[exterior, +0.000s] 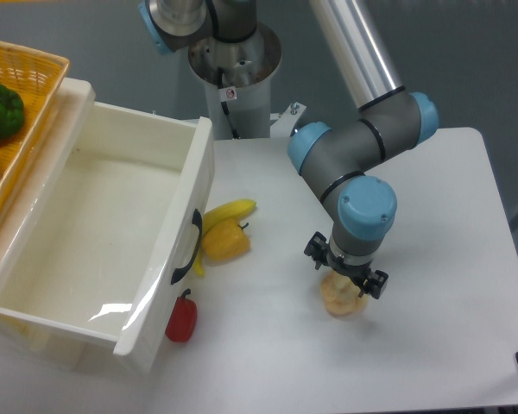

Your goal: Pick up the round bread

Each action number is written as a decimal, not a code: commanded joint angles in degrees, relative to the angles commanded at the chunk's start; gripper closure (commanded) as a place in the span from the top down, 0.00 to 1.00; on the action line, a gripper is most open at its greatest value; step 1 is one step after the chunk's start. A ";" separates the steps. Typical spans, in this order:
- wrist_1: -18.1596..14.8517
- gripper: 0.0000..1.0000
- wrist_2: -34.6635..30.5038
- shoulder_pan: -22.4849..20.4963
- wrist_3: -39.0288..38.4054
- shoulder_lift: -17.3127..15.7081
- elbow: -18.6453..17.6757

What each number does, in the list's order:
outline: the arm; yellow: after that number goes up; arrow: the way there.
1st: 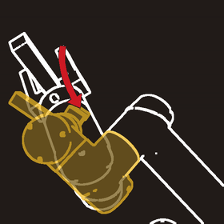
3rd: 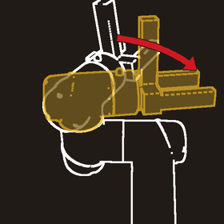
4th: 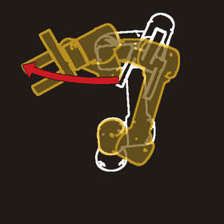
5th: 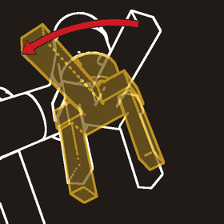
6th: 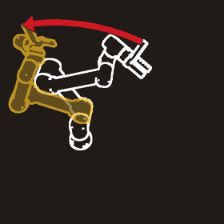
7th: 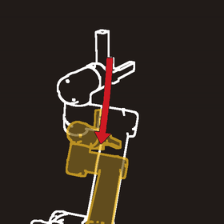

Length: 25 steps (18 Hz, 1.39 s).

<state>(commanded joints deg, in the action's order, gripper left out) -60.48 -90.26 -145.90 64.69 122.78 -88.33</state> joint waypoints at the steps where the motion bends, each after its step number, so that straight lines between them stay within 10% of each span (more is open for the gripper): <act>1: 1.14 1.00 -0.17 0.09 0.00 0.18 -0.61; 10: 5.37 0.84 -0.53 0.18 0.09 0.27 -2.81; 15: 5.37 0.23 -0.53 0.18 0.09 0.18 -2.73; 19: 5.46 0.02 -0.44 0.09 0.00 0.09 -2.55; 25: 5.02 0.02 0.17 -0.44 0.26 -0.17 -1.15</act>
<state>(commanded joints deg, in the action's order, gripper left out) -55.46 -90.09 -146.34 64.95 122.61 -89.48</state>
